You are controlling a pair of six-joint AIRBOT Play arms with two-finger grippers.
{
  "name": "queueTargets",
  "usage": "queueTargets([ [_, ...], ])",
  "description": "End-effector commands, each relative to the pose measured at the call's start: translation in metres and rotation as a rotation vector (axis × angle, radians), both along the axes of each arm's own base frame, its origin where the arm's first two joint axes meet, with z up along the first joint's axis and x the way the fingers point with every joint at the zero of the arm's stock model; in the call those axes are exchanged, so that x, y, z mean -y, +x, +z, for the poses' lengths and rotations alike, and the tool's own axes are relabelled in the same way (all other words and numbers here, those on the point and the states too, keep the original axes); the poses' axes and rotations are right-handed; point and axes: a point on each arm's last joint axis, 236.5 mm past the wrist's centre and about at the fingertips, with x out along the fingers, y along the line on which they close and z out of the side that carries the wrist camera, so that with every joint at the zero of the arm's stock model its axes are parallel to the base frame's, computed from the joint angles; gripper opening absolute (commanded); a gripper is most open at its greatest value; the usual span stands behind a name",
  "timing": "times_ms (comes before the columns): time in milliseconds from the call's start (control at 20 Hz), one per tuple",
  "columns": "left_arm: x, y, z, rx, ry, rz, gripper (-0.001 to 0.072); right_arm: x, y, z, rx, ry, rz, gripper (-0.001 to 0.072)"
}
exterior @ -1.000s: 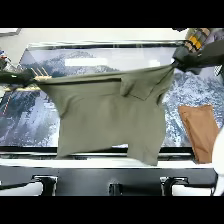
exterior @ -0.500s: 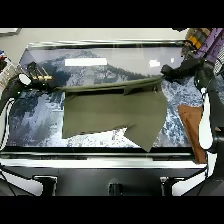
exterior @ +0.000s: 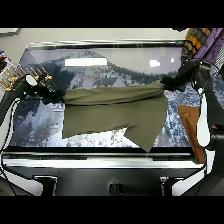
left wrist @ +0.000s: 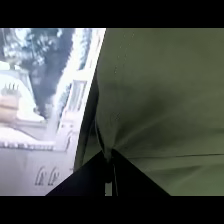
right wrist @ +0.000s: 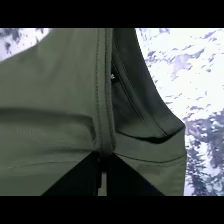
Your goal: Fold the clothes and pants, and hang the long-sleeved shirts on hangers.
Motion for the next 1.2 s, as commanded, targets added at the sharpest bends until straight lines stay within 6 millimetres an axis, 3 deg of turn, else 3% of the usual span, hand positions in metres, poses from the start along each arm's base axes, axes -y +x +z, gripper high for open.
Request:
queueTargets([
  [0,0.007,-0.019,-0.003,-0.087,-0.018,-0.003,0.0014,0.000,-0.008,-0.015,-0.055,0.000,0.001,0.0026],
  [350,0.013,-0.026,-0.015,-0.126,-0.021,-0.016,0.0016,-0.002,-0.025,-0.040,-0.163,0.009,0.012,0.0031],
  [400,0.013,-0.026,-0.017,-0.134,-0.022,-0.009,0.0025,-0.003,-0.028,-0.042,-0.179,0.011,0.016,0.0091],
  [500,0.008,-0.024,-0.014,-0.128,-0.022,0.002,0.0288,-0.002,-0.033,-0.036,-0.183,-0.004,0.066,0.0323],
  [550,0.002,-0.023,-0.006,-0.118,-0.023,0.009,0.0409,0.002,-0.037,-0.027,-0.177,-0.036,0.112,0.0394],
  [600,-0.007,-0.021,0.007,-0.101,-0.017,0.006,0.0455,0.008,-0.039,-0.014,-0.155,-0.055,0.133,0.0423],
  [750,-0.045,-0.032,0.050,-0.053,0.026,0.000,0.0455,0.027,-0.045,0.032,-0.068,0.035,0.120,0.0421],
  [850,-0.067,-0.054,0.073,-0.054,0.065,-0.020,0.0454,0.049,-0.071,0.040,-0.095,0.134,0.072,0.0423],
  [950,-0.082,-0.077,0.086,-0.048,0.074,0.008,0.0455,0.058,-0.110,0.026,-0.160,0.227,0.017,0.0423],
  [1050,-0.090,-0.100,0.087,-0.047,0.068,0.074,0.0455,0.046,-0.155,0.000,-0.260,0.300,-0.014,0.0424],
  [1150,-0.083,-0.119,0.082,-0.036,0.024,0.113,0.0455,0.022,-0.193,-0.027,-0.337,0.361,-0.009,0.0424],
])
